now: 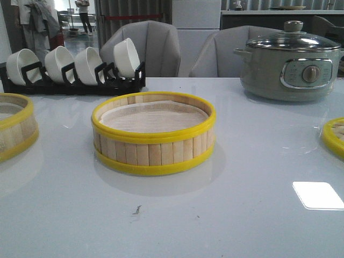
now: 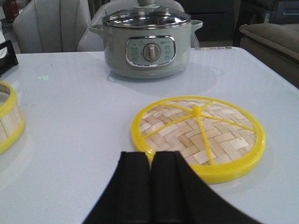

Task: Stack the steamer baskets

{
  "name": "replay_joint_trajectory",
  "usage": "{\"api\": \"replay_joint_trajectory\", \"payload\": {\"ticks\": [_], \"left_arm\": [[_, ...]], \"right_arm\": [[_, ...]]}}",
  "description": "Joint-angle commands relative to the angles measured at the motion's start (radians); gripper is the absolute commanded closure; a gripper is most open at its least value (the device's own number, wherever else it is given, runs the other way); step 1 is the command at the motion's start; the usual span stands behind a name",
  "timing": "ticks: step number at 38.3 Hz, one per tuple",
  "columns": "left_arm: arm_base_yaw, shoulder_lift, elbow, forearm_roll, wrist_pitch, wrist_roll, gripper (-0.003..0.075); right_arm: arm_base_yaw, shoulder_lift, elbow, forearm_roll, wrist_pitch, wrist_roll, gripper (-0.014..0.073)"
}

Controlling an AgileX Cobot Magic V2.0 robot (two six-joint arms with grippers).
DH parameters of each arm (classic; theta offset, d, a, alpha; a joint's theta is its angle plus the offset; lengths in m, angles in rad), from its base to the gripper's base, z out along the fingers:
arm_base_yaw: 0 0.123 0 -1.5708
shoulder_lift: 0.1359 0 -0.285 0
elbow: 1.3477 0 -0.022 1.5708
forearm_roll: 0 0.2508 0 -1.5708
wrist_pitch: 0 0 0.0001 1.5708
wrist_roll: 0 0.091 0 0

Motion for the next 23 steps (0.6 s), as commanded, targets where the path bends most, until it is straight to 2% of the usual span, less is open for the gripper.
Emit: {"api": "replay_joint_trajectory", "payload": {"ticks": [1,10,14,19,23], "left_arm": [[-0.008,-0.019,-0.03,0.0,-0.065,0.0,0.0635],[-0.008,-0.019,-0.03,0.0,-0.061,0.0,0.0635],[-0.008,-0.019,-0.03,0.0,-0.061,0.0,0.0635],[-0.008,-0.019,-0.03,0.0,-0.055,0.0,0.0635],[-0.008,-0.019,-0.03,0.0,-0.055,0.0,0.0635]], "right_arm": [[0.003,-0.021,-0.016,0.004,-0.09,-0.008,0.0538],[0.003,-0.021,-0.016,0.002,-0.101,-0.008,0.0538],[0.003,-0.021,-0.016,0.002,-0.186,-0.008,0.0538],[0.003,-0.021,-0.017,0.008,-0.382,0.002,0.0538],[0.003,-0.021,-0.059,0.01,-0.351,0.018,0.0538]]}}
